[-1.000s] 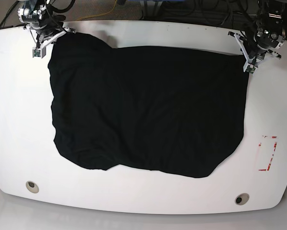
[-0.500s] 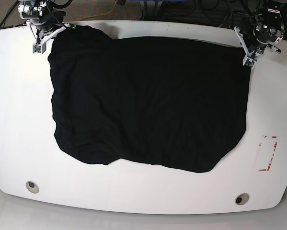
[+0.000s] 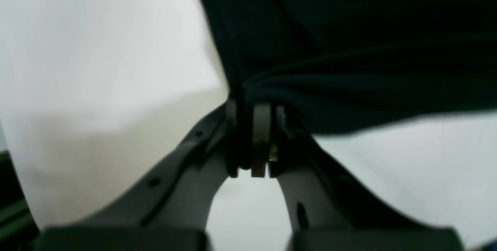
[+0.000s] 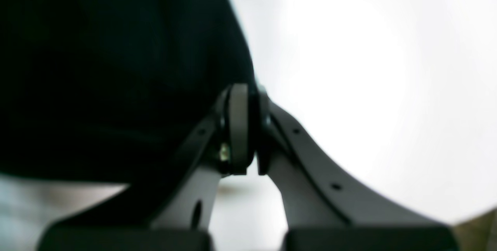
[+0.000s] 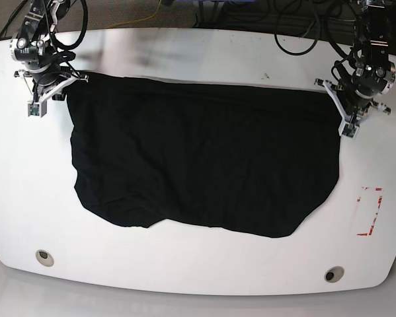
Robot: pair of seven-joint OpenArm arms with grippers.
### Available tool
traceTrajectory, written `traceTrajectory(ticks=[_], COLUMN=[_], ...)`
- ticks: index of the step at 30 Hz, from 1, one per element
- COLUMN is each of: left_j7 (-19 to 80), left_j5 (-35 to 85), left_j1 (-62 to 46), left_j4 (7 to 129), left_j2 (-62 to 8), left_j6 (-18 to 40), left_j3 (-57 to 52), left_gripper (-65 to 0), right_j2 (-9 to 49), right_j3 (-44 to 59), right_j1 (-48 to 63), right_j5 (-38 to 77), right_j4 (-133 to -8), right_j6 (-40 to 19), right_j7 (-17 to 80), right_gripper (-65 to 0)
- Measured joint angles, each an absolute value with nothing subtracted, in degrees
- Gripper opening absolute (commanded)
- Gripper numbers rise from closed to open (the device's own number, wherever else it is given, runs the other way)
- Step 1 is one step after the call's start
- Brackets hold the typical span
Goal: Layout the t-shirt on the table in an organized manner, then fold the t-shirt properly
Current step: 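Slide both grippers back along the shirt edge, smoothing it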
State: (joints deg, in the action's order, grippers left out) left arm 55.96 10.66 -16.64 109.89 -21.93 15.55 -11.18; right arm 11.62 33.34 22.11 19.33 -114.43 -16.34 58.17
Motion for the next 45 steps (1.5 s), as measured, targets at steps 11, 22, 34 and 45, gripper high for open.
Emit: traceTrajectory(ticks=[11,22,34,45], left_j7=[55.83,55.68,55.48,52.73], left_j5=[11.03,10.5,10.74,10.5], left_j1=[-9.34,-5.5,-0.27,3.88], left_j4=[108.33,102.39,98.17,92.05], left_j2=[-21.71,-22.04,-21.91,-22.17], left_j6=[15.11,15.11,15.31,15.46], left_j3=[-7.4,-6.31,-6.2,-3.49], left_gripper=[-62.1,-62.1,-62.1,-62.0], right_j2=[13.1,13.96,14.28,14.26], right_j3=[32.99,32.88,32.88,30.13], right_j1=[14.11,7.25,1.02,-2.02], right_j5=[19.31,19.51,19.33,18.9], right_j4=[-108.25,-99.44,-95.18,-94.7], right_j6=[-16.34,-16.47,-16.4,-16.49], right_j7=[58.61,58.57,58.67,58.52], right_gripper=[-65.0,-65.0,-65.0,-65.0])
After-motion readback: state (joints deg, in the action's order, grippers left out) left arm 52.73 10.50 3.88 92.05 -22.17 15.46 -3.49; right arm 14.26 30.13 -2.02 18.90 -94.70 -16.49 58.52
